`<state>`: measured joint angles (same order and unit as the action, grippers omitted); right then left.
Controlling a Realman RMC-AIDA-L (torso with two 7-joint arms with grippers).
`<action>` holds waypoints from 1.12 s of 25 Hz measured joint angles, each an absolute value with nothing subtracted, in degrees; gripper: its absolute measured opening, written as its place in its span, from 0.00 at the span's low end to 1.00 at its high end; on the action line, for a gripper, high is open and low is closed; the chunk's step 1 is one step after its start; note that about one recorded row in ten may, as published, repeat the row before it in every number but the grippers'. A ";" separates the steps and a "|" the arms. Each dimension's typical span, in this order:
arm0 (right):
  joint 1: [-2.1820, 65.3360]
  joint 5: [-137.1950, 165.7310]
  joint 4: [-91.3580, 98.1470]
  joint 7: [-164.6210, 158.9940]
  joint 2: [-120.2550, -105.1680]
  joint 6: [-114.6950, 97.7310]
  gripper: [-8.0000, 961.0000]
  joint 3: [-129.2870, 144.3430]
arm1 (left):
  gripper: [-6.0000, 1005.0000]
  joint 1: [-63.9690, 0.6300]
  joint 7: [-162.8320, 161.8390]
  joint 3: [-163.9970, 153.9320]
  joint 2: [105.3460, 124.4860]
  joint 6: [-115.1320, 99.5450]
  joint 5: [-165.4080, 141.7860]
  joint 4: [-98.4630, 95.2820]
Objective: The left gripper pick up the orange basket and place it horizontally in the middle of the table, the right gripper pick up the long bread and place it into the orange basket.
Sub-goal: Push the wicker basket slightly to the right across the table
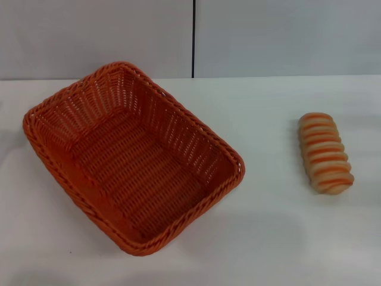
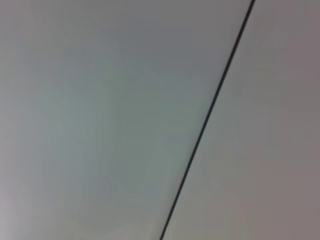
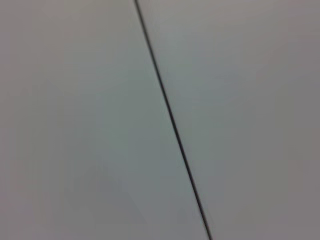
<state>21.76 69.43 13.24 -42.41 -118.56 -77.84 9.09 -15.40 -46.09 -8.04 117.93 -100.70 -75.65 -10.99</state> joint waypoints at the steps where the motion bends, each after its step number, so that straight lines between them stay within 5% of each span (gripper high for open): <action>1: 21.33 69.48 14.76 -44.00 -118.57 -78.84 0.73 8.68 | 0.83 -15.40 -46.09 -8.04 117.93 -100.70 -75.65 -10.99; 22: 16.64 69.43 15.34 -47.22 -118.51 -83.81 0.72 5.38 | 0.83 -16.70 -56.18 -17.46 117.57 -96.04 -75.79 -24.39; 28: 15.84 69.55 15.26 -47.19 -118.59 -82.60 0.72 5.36 | 0.83 -18.96 -69.25 -34.43 114.74 -87.22 -79.74 -33.58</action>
<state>15.84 69.55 15.26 -47.19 -118.59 -82.60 5.36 -18.96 -69.25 -34.43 114.74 -87.22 -79.74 -33.58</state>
